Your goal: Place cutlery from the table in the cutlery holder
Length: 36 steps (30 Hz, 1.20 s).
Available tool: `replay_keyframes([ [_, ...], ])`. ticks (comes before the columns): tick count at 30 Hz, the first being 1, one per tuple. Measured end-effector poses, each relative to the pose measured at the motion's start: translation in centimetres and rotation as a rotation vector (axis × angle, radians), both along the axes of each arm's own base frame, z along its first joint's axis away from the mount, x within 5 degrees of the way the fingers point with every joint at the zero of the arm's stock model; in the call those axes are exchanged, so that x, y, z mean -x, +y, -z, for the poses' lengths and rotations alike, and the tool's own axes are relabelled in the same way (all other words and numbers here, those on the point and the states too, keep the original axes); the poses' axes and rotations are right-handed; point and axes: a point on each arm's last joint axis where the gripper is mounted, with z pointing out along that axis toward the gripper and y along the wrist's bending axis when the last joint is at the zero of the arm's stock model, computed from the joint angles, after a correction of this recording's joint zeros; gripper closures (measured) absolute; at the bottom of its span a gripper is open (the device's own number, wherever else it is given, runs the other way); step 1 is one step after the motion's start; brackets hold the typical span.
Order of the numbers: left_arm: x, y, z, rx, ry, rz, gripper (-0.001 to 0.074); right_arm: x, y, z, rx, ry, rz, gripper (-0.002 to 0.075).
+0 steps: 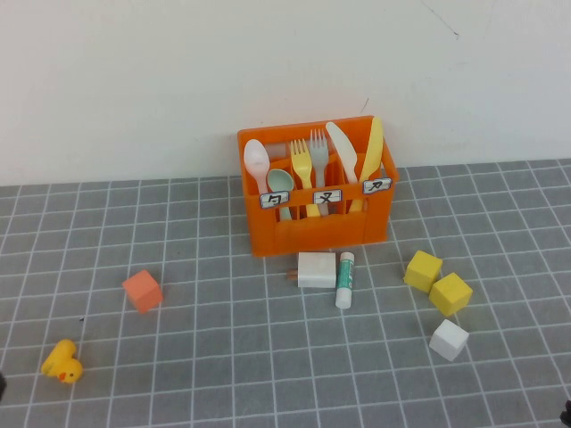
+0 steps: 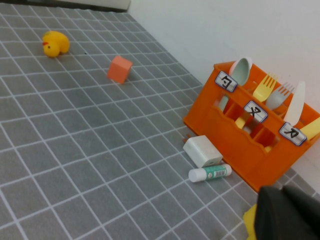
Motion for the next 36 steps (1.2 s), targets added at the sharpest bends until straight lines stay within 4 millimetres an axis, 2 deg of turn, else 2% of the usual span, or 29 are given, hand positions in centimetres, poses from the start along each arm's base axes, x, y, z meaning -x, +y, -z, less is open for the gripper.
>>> replay_keyframes([
  [6,0.8,0.6,2.6,-0.083,-0.046,-0.082,0.0736,0.0,0.0,0.0,0.002,0.003,-0.002,0.0727],
  [10,0.7,0.7,3.5,-0.069,0.003,-0.110,0.0736,0.0,0.0,0.0,0.002,0.002,-0.002,0.0727],
  [14,1.0,0.6,4.7,-0.064,0.135,-0.100,0.0736,0.0,0.0,0.0,0.002,0.002,-0.002,0.0727],
  [36,1.1,0.6,4.8,-0.077,0.155,-0.097,0.0736,0.0,0.0,0.0,0.003,0.004,-0.003,0.0727],
])
